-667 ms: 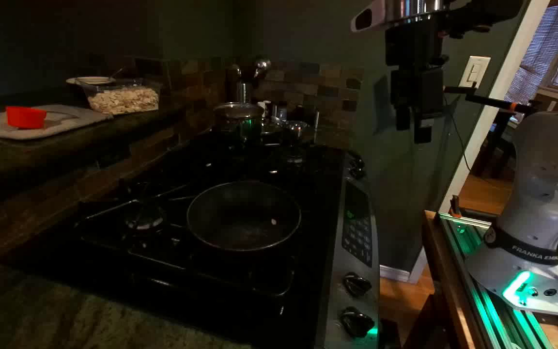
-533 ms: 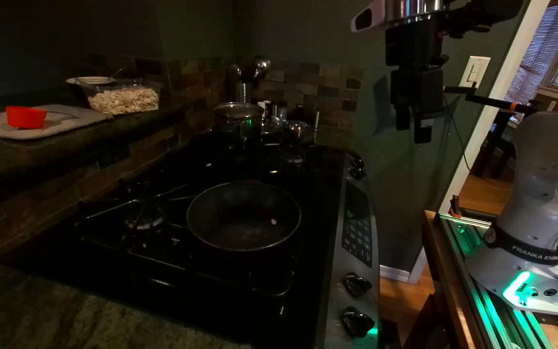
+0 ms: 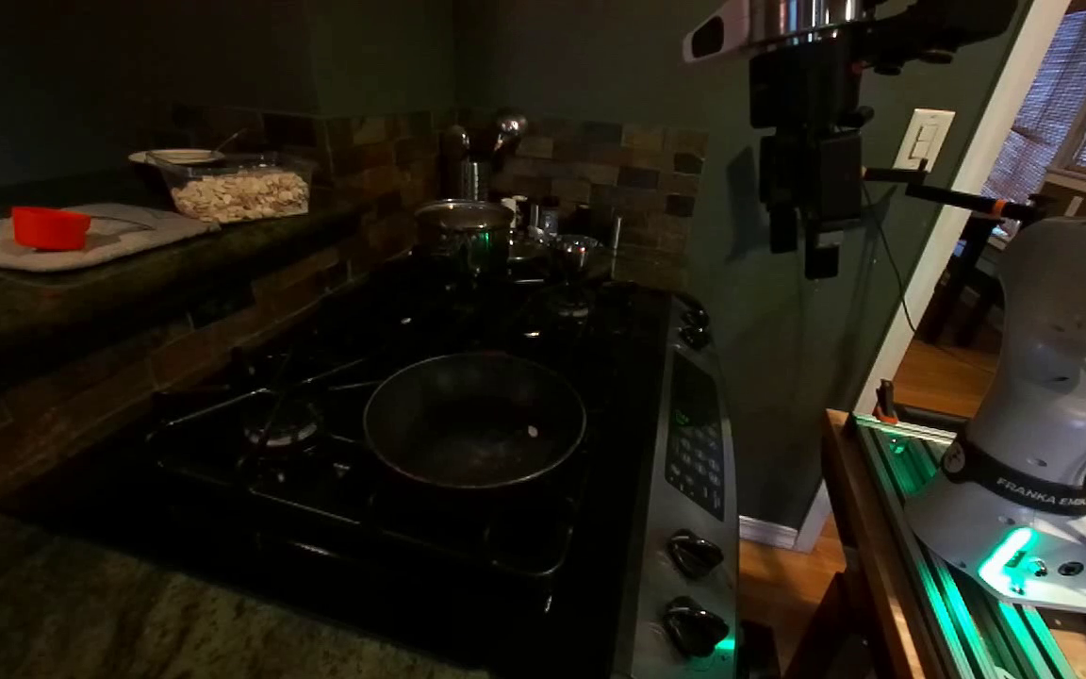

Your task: Move the pan to the right

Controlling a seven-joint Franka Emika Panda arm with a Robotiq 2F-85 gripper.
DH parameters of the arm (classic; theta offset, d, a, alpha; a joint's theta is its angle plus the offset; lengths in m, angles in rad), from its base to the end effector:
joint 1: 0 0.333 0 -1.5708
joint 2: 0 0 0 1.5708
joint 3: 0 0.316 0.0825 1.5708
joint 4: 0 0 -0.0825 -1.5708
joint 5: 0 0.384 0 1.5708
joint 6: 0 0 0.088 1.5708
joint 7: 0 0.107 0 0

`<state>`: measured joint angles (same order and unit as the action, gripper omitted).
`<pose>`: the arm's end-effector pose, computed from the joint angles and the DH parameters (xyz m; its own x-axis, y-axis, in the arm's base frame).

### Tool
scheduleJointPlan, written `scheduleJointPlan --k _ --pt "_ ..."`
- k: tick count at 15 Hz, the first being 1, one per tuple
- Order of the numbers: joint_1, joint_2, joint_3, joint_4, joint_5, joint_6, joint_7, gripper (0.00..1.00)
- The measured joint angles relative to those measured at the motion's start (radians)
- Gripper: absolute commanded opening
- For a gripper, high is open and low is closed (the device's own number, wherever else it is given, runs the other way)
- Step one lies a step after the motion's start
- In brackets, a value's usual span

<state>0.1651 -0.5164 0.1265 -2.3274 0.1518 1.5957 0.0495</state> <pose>0.3510 0.1273 0.5125 0.9546 0.2004 -0.2206 0.1885 -0.9793 -0.0741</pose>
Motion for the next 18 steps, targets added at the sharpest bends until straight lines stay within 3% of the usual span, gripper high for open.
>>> scheduleJointPlan --k 4,7,16,18 --pt "-0.004 0.048 0.002 0.039 -0.162 0.036 -0.107 1.0" --pt "-0.004 0.14 -0.01 0.105 -0.228 0.082 -0.259 1.0" --pt "-0.015 0.39 -0.107 0.28 -0.223 0.228 -0.828 1.0" --pt "-0.019 0.418 -0.109 0.29 -0.212 0.252 -0.886 1.0"
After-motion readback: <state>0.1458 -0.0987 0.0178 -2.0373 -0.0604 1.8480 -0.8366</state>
